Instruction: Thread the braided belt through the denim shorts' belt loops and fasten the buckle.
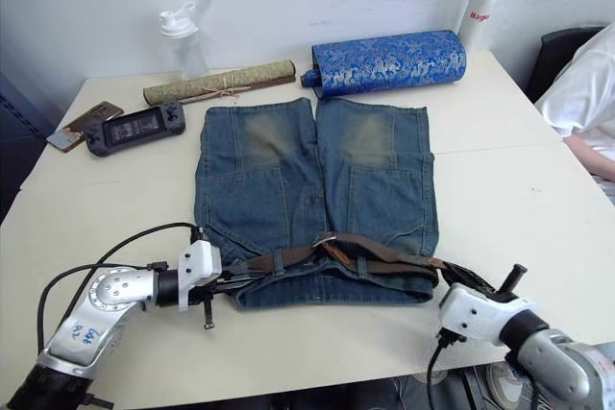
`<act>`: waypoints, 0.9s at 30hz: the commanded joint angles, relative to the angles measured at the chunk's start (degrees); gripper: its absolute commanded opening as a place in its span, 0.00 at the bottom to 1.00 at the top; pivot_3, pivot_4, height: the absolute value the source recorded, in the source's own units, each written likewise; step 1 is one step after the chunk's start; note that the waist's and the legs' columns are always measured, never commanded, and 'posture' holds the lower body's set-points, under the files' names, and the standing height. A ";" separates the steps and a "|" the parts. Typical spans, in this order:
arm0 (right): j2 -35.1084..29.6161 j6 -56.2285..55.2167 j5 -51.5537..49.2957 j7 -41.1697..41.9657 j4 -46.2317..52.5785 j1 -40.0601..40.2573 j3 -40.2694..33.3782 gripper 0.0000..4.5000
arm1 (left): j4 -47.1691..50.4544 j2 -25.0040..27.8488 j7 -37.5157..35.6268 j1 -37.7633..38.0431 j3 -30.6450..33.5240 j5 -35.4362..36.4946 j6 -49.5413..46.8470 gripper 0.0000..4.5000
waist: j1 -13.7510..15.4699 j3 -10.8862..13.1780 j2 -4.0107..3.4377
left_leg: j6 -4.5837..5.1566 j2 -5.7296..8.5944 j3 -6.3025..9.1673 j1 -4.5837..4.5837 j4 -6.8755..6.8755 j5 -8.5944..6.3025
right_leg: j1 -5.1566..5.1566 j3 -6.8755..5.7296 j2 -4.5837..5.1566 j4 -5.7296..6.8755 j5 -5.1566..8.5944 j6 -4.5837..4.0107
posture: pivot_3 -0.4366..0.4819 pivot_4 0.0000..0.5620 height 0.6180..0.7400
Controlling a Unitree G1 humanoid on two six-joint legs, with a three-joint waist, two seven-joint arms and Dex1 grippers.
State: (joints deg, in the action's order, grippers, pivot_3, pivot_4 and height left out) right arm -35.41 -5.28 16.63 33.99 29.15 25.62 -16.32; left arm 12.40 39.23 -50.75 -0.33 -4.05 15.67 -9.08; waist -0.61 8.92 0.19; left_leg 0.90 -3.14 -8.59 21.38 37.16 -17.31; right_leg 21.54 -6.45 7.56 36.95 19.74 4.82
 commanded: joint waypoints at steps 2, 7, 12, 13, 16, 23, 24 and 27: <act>-0.02 7.84 -4.41 1.89 3.21 -1.66 -1.79 0.37 | -0.21 0.85 0.42 2.21 4.35 1.47 -1.26 0.40 | 0.17 0.09 0.10 | -0.05 -0.04 0.02 -0.01 -0.03 0.03 | 0.02 -0.05 -0.03 0.03 0.04 -0.07 | 0.48 0.27 0.82; -4.95 26.31 -26.74 13.20 9.10 -4.85 -12.24 0.88 | 7.59 4.45 -1.45 2.86 15.62 16.21 -14.35 0.71 | 0.43 0.77 0.28 | -0.04 -0.07 0.06 0.04 -0.02 0.02 | 0.03 -0.07 -0.04 0.04 0.05 -0.10 | 0.48 0.27 0.82; -13.44 45.47 -51.87 16.23 9.79 -18.15 -22.45 0.99 | 8.14 8.50 -2.08 -1.02 23.19 26.51 -23.90 0.71 | 0.42 1.39 0.39 | 0.00 -0.09 0.15 0.08 0.03 0.03 | 0.02 -0.09 -0.02 0.05 0.03 -0.12 | 0.48 0.27 0.82; -14.04 48.88 -56.82 14.42 8.77 -22.38 -22.75 0.99 | 8.20 8.77 -1.80 -2.18 23.94 28.21 -25.42 0.71 | 0.45 1.41 0.43 | 0.00 -0.09 0.17 0.08 0.01 0.03 | 0.02 -0.11 -0.02 0.03 0.04 -0.12 | 0.48 0.27 0.82; -14.49 54.64 -65.13 10.36 5.30 -31.14 -22.13 0.99 | 8.59 9.17 -1.09 -4.19 24.73 29.36 -27.38 0.71 | 0.66 1.48 0.54 | -0.09 -0.10 0.24 0.14 -0.08 0.02 | 0.03 -0.24 -0.03 -0.03 0.08 -0.20 | 0.48 0.27 0.82; -13.89 53.78 -63.85 9.83 1.51 -30.34 -17.38 0.99 | 7.46 8.26 -3.34 -1.21 24.03 24.40 -21.68 0.71 | 0.55 1.52 0.58 | -0.31 -0.07 0.20 0.63 0.02 0.09 | 0.22 -0.40 -0.10 -0.46 0.02 -0.06 | 0.48 0.27 0.82; -14.04 52.52 -62.56 10.35 1.54 -29.00 -16.68 0.99 | 7.47 7.95 -3.47 -0.64 24.00 24.19 -21.18 0.71 | 0.56 1.52 0.58 | -0.29 -0.04 0.18 0.83 0.05 0.09 | 0.41 -0.39 -0.10 -0.46 -0.02 0.02 | 0.48 0.27 0.82; -13.28 51.47 -62.39 9.95 1.60 -27.44 -16.35 0.99 | 7.30 7.14 -3.78 0.54 23.82 23.51 -19.86 0.71 | 0.57 1.54 0.61 | -0.22 0.02 0.14 0.96 0.09 0.14 | 0.54 -0.36 -0.09 -0.47 -0.07 0.11 | 0.48 0.27 0.82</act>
State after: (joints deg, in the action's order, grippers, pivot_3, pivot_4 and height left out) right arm -48.87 48.08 -45.54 43.91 30.03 -1.65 -31.57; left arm 19.39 46.74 -53.92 -0.29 19.19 39.61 -30.54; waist -0.04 10.46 0.80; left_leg 0.70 -3.10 -8.46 22.36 37.25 -17.15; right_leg 22.11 -6.79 7.47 36.50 19.65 4.98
